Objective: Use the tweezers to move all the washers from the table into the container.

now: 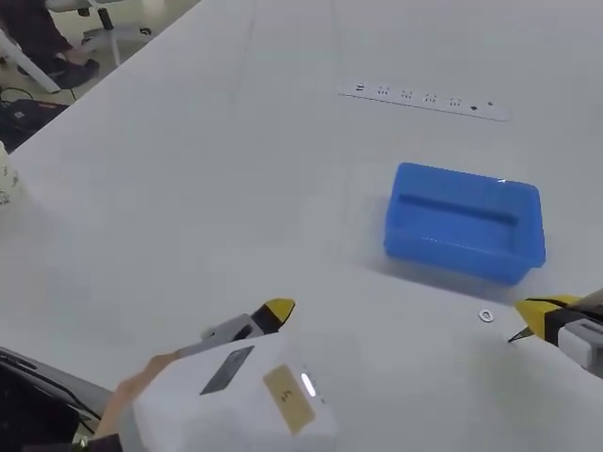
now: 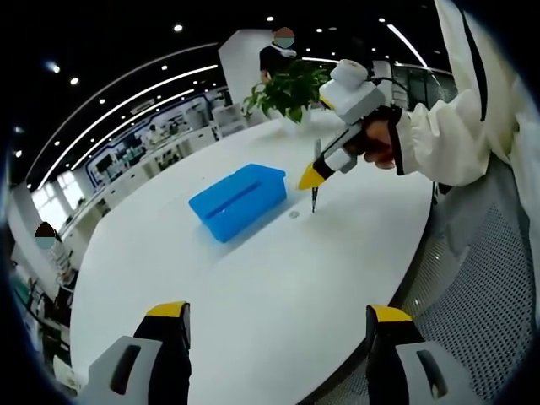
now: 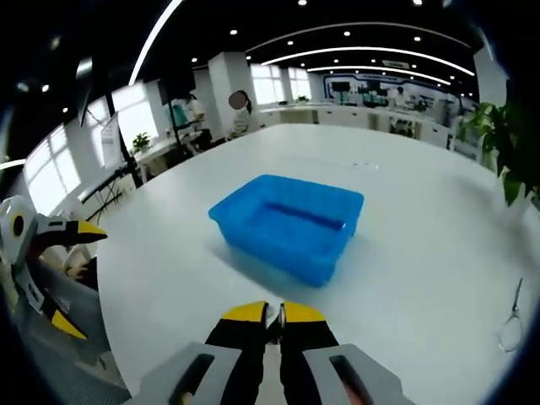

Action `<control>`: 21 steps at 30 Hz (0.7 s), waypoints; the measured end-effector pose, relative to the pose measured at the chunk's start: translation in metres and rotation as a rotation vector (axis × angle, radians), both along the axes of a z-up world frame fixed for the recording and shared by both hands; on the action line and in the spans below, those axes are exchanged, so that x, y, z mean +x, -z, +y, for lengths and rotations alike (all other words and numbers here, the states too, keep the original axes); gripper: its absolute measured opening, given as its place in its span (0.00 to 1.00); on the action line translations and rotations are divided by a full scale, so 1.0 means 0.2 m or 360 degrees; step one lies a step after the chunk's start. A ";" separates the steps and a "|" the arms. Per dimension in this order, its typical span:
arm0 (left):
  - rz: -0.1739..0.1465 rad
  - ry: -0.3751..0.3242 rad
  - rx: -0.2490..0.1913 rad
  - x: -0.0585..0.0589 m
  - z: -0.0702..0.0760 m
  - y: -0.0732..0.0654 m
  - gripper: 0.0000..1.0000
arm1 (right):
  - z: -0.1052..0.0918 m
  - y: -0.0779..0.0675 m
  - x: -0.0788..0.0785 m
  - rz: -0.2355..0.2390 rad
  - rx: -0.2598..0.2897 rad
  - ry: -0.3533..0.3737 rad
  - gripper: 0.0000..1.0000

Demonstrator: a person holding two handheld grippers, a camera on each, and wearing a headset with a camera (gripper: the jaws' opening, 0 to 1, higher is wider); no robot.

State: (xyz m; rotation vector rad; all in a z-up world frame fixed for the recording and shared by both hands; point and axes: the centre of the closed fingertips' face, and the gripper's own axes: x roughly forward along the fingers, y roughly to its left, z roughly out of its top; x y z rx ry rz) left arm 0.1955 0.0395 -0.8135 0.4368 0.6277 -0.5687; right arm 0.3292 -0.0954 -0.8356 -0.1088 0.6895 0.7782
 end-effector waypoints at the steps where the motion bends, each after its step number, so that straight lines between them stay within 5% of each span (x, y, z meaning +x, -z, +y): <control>1: 0.0000 0.0000 0.0001 0.00 0.00 0.00 0.88 | 0.00 0.00 0.00 -0.0004 -0.0001 -0.0002 0.01; 9: -0.0001 -0.0007 0.0008 0.01 0.00 0.00 0.87 | 0.07 -0.05 0.03 0.0013 0.0092 0.0014 0.02; 21: -0.0004 -0.0021 0.0016 0.01 0.01 0.00 0.87 | 0.10 -0.03 0.12 0.0027 0.0086 0.0080 0.03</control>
